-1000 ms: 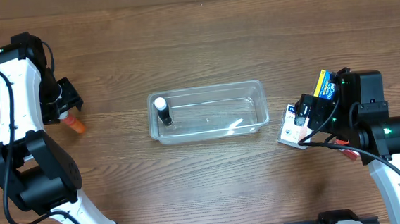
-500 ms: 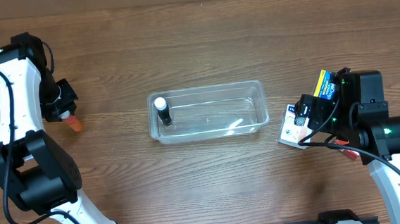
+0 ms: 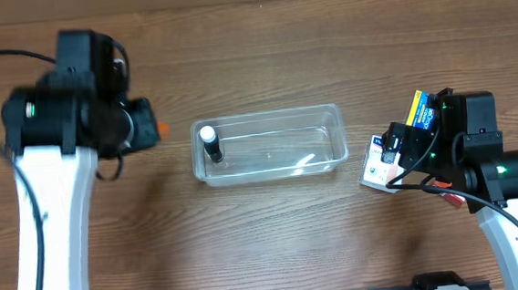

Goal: Pack container
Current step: 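Carry the orange tube into the container's left end and release, then grasp the white Hansaplast box with the right gripper, then lower the Hansaplast box into the container's right end and release, then grasp the blue-yellow VapoDrops box with the right gripper, then place the VapoDrops box into the container's middle and release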

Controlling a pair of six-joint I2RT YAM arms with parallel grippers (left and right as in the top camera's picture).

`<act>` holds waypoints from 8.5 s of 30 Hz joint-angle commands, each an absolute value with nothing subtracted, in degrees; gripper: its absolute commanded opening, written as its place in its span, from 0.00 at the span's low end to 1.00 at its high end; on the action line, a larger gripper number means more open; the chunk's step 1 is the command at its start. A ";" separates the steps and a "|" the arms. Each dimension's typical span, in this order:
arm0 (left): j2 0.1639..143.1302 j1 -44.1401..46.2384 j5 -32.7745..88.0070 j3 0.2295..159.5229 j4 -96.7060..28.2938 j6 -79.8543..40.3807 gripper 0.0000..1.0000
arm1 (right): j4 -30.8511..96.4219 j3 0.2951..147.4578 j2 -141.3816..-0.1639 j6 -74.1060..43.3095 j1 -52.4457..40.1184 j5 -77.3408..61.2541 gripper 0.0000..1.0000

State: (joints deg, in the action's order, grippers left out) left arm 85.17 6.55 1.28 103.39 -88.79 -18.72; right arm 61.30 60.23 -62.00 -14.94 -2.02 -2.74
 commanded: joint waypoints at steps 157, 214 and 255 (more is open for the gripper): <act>80.36 -1.63 -1.89 104.62 -85.19 -16.69 1.00 | 67.31 76.84 -94.35 -16.10 -26.94 1.41 0.20; 80.36 -1.63 -1.87 104.62 -84.77 -16.71 1.00 | 54.04 83.70 -113.93 -10.37 12.95 4.40 1.00; 80.36 -1.63 -1.45 104.62 -84.18 -16.71 1.00 | 69.21 86.21 -83.07 -21.06 -27.53 -0.12 0.60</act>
